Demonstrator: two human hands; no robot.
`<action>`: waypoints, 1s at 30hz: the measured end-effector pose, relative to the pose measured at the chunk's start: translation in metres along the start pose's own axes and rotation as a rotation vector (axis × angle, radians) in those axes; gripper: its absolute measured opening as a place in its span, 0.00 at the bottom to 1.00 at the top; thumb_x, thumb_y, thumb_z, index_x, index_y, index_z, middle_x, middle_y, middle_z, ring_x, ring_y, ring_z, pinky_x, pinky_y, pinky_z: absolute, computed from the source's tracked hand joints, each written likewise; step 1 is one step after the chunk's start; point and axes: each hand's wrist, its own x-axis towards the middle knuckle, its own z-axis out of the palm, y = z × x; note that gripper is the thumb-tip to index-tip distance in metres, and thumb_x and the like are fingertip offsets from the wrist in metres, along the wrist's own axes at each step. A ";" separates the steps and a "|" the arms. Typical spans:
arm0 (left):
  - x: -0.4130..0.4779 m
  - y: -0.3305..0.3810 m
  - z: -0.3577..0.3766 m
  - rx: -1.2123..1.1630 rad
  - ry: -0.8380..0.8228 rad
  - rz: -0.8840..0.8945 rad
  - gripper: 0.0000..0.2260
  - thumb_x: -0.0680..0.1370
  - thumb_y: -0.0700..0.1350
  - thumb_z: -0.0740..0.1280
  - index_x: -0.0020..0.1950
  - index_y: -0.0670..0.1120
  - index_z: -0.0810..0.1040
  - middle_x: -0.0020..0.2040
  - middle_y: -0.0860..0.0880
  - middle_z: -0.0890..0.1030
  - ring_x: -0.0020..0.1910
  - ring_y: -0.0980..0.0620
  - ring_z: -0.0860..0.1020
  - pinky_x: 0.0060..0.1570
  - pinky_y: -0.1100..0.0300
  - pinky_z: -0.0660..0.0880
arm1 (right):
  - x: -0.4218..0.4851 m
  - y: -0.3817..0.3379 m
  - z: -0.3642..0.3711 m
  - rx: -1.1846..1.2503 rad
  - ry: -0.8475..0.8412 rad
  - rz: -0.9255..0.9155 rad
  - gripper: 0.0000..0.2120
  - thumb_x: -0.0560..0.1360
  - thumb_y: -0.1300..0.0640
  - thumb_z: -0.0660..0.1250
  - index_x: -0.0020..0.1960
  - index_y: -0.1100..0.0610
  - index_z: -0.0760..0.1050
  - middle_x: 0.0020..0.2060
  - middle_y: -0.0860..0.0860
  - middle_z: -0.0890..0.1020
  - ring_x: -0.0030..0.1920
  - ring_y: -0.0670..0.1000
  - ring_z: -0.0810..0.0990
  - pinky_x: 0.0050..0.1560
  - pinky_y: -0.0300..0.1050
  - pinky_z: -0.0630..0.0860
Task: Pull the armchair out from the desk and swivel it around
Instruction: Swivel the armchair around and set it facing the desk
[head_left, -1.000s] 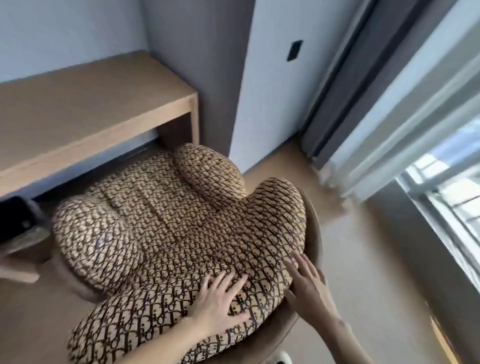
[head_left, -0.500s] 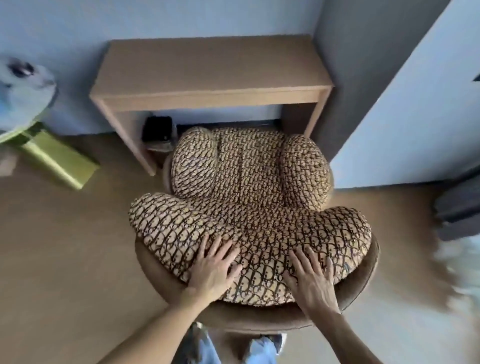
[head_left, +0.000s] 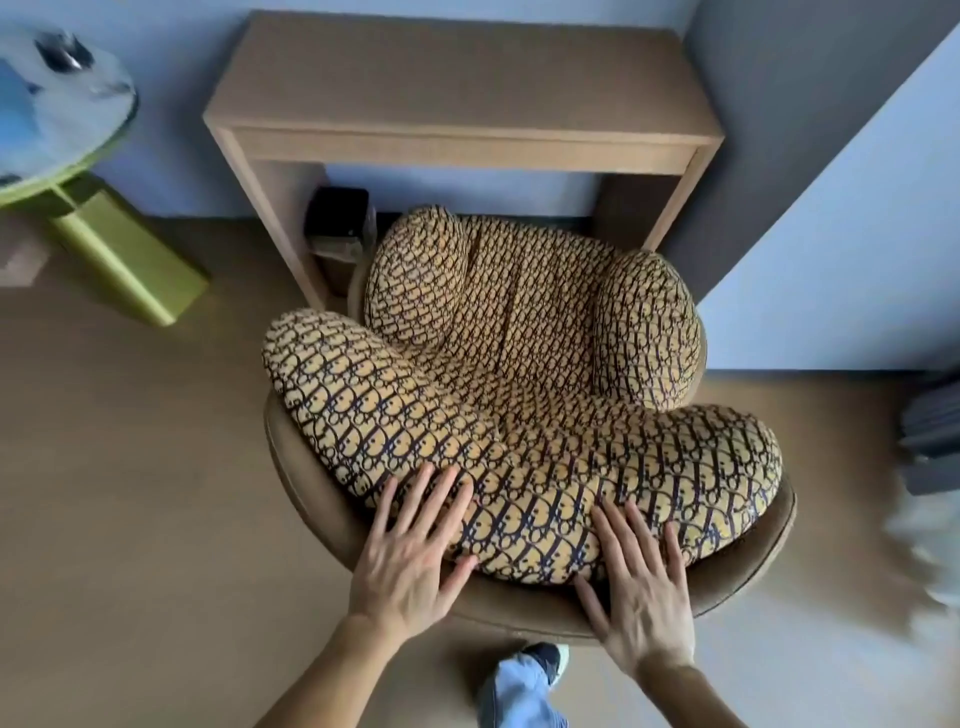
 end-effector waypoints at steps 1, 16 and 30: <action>-0.001 -0.001 0.001 0.008 0.012 0.008 0.36 0.80 0.65 0.56 0.84 0.52 0.50 0.85 0.49 0.53 0.84 0.45 0.49 0.78 0.35 0.56 | 0.000 0.000 0.002 -0.007 0.009 -0.006 0.38 0.79 0.35 0.54 0.83 0.50 0.49 0.83 0.45 0.54 0.82 0.51 0.50 0.78 0.67 0.55; 0.000 0.029 0.021 0.013 0.174 0.021 0.37 0.76 0.58 0.61 0.83 0.51 0.54 0.85 0.48 0.55 0.83 0.44 0.53 0.78 0.34 0.55 | 0.001 0.039 0.006 -0.006 0.147 -0.091 0.35 0.79 0.38 0.54 0.82 0.50 0.53 0.82 0.45 0.57 0.82 0.51 0.53 0.79 0.65 0.53; 0.010 0.086 0.025 0.069 0.202 -0.048 0.38 0.72 0.53 0.62 0.82 0.50 0.59 0.84 0.48 0.59 0.82 0.44 0.57 0.77 0.33 0.58 | 0.009 0.096 -0.005 0.050 0.191 -0.186 0.37 0.77 0.39 0.59 0.82 0.51 0.56 0.81 0.46 0.60 0.82 0.50 0.54 0.78 0.67 0.55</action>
